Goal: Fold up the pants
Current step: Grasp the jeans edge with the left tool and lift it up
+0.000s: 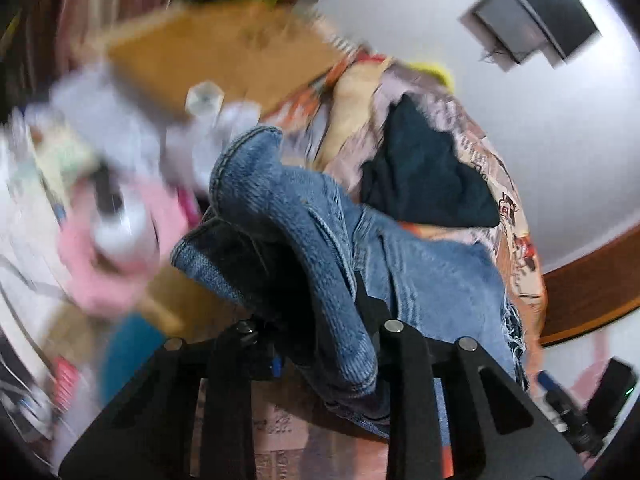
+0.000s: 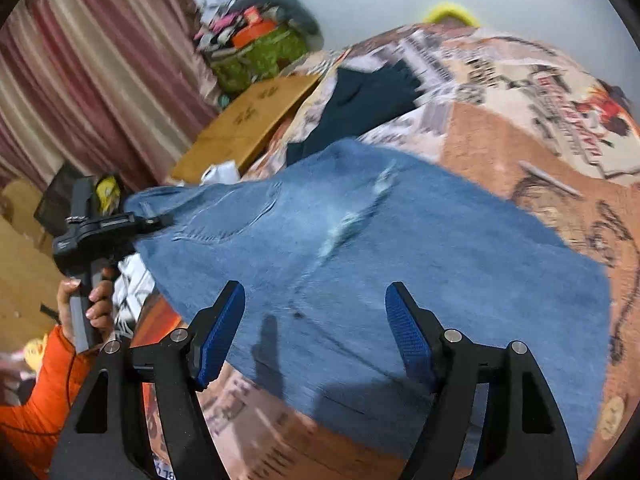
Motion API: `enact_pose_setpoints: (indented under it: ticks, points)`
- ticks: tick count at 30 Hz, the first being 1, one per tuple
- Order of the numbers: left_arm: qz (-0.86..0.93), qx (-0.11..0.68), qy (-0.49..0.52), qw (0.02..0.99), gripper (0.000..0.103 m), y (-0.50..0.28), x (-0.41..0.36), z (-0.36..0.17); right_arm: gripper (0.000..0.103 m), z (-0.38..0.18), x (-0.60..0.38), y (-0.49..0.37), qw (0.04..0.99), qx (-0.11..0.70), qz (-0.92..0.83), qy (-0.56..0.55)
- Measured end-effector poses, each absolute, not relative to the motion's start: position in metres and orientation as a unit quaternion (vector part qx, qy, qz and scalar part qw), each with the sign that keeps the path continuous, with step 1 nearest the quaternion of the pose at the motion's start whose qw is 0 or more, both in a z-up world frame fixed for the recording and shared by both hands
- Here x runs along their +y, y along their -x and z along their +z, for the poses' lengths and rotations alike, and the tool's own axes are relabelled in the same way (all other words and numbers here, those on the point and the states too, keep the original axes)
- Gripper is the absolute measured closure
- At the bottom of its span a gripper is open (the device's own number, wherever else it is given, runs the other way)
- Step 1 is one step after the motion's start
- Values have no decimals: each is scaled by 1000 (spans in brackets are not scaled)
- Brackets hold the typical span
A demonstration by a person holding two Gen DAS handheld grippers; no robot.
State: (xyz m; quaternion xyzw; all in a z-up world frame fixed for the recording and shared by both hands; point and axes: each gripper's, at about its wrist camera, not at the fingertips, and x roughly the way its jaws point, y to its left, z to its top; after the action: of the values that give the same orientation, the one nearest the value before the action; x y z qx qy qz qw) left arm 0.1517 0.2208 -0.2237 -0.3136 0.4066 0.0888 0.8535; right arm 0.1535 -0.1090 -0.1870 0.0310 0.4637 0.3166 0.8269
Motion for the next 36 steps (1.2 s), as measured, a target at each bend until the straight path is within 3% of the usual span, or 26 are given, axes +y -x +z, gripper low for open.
enact_pose_setpoints:
  ticks: [8,17,26,36]
  points:
    - [53,287,130,947,78,-169,130,-90,32,-192,-204,-153,861,468,195,-39]
    - [-49,238,51,969,80,-202,-1,-19,33,-244,-251,-142,845,503,167,-70]
    - [-152,293,24,944,81,-249,-122,-35,32,-244,-257,-139,846,493,188,-81]
    - [-228,446,-4,866,77,-269,-203,-122,34,-239,-268,-128,850,478,198,-102]
